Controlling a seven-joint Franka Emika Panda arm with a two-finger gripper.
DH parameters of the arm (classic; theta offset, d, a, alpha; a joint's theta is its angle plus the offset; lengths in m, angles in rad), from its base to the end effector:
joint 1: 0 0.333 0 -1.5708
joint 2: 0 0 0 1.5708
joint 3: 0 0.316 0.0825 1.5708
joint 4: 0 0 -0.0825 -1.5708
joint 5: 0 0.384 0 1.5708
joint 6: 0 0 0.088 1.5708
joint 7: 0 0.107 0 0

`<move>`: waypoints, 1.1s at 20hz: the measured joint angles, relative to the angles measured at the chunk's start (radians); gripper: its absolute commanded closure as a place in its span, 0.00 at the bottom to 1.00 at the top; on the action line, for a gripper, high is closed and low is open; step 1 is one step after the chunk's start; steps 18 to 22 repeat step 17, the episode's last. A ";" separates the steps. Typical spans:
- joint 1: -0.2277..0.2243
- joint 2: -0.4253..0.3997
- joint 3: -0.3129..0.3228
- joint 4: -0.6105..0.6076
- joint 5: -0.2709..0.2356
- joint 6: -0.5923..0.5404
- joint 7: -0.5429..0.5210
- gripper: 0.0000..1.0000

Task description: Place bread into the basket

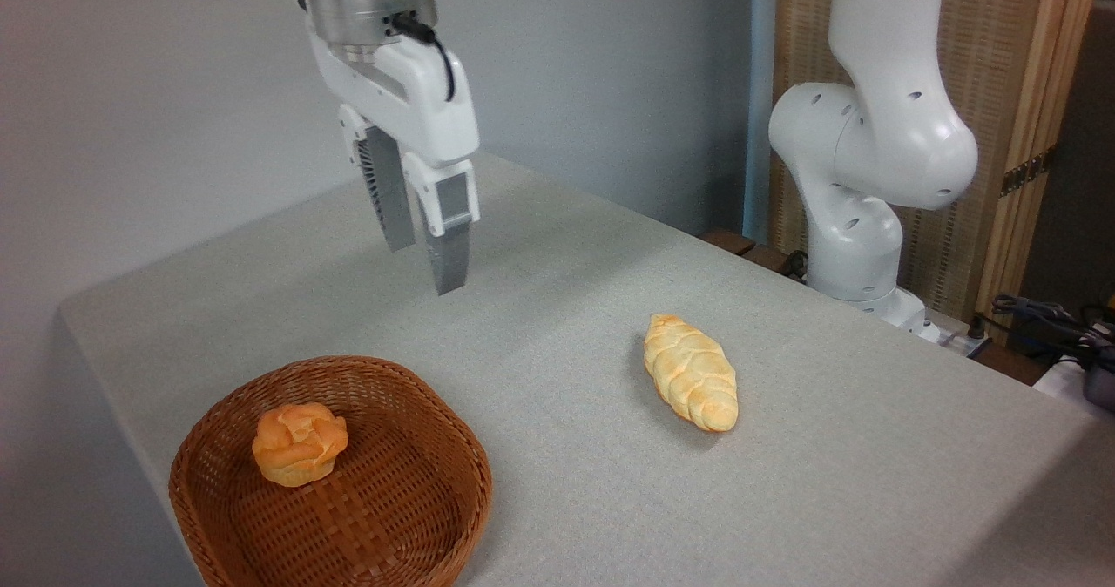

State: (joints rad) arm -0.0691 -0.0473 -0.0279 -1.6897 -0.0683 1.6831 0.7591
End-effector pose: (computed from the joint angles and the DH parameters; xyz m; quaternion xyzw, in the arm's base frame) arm 0.5454 -0.0600 0.6042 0.9104 -0.4119 0.0301 0.0249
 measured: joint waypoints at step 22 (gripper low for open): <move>0.001 0.000 0.028 0.032 0.050 -0.058 -0.018 0.00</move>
